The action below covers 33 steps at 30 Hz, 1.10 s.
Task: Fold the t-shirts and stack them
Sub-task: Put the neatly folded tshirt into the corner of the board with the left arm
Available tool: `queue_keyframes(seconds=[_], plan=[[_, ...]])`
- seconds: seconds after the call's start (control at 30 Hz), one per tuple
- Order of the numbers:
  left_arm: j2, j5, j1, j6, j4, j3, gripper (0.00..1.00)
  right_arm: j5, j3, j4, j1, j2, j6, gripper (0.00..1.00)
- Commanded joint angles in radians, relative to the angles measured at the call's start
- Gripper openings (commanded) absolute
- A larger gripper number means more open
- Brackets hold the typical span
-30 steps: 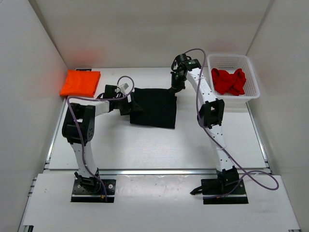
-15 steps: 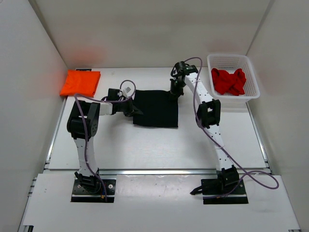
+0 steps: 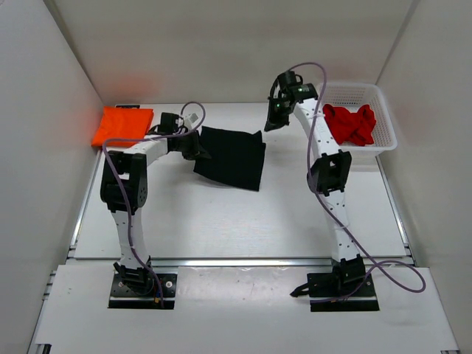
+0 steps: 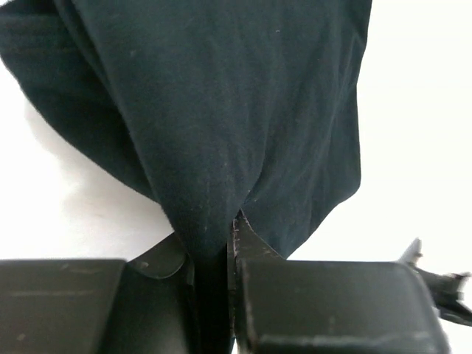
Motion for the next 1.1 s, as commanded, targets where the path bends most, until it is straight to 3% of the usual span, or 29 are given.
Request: queue_keyframes(seconds=[0.0, 0.27, 0.33, 0.6, 1.07], plan=[[-0.070, -0.128, 0.010, 0.223, -0.168, 0.104, 0.00, 0.116, 0.027, -0.014, -0.004, -0.186, -0.063, 0.00], [-0.071, -0.315, 0.056, 0.431, -0.312, 0.239, 0.00, 0.148, 0.018, -0.048, -0.012, -0.295, -0.072, 0.00], [-0.082, -0.426, 0.053, 0.538, -0.314, 0.260, 0.00, 0.157, 0.024, -0.054, -0.006, -0.307, -0.077, 0.00], [-0.119, -0.751, 0.076, 0.753, -0.197, 0.284, 0.00, 0.164, 0.026, -0.078, 0.008, -0.320, -0.081, 0.00], [-0.148, -1.050, 0.133, 0.936, 0.108, 0.259, 0.00, 0.150, 0.020, -0.091, 0.016, -0.320, -0.087, 0.00]])
